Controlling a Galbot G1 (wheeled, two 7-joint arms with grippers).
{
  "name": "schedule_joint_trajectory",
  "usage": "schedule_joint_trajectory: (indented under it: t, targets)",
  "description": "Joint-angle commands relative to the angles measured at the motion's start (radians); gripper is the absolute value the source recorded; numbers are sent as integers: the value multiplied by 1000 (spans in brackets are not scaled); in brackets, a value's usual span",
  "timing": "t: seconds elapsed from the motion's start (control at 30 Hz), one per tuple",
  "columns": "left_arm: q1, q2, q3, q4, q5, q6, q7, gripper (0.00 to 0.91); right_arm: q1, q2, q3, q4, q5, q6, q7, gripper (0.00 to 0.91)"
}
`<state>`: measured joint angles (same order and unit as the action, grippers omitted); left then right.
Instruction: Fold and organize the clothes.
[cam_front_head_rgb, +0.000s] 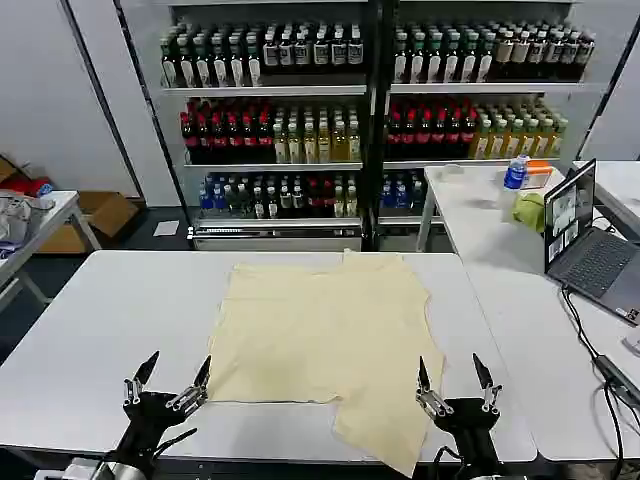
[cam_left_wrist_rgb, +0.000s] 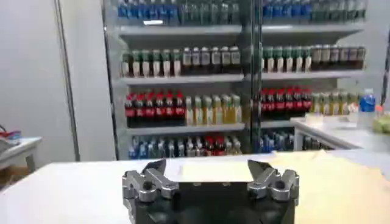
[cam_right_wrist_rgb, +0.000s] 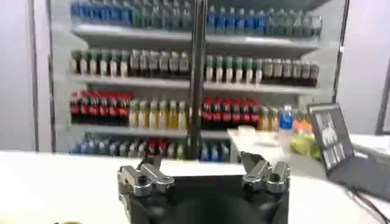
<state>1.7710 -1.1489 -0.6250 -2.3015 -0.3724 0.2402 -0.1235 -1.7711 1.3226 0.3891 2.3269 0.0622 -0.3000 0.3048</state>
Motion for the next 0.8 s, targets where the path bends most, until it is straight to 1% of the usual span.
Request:
schedule_joint_trajectory:
  t: [0.03,0.17,0.33,0.5,0.8]
  targets:
    - [-29,14,7,48,-12,114,-5,907,9,4,-29,-50,9,-156,29,907]
    - [-63,17,34,100,13,181,-25,907,27,20,-57,-83,8,-183,31,907]
    - [-102,14,62,148,17,214,-30,907,43,33,-78,-111,1,-221,29,907]
    - [-120,24,82,173,24,224,-28,907,69,48,-97,-137,9,-249,33,907]
    - [-139,40,90,202,20,228,-27,907,72,71,-124,-148,11,-251,39,907]
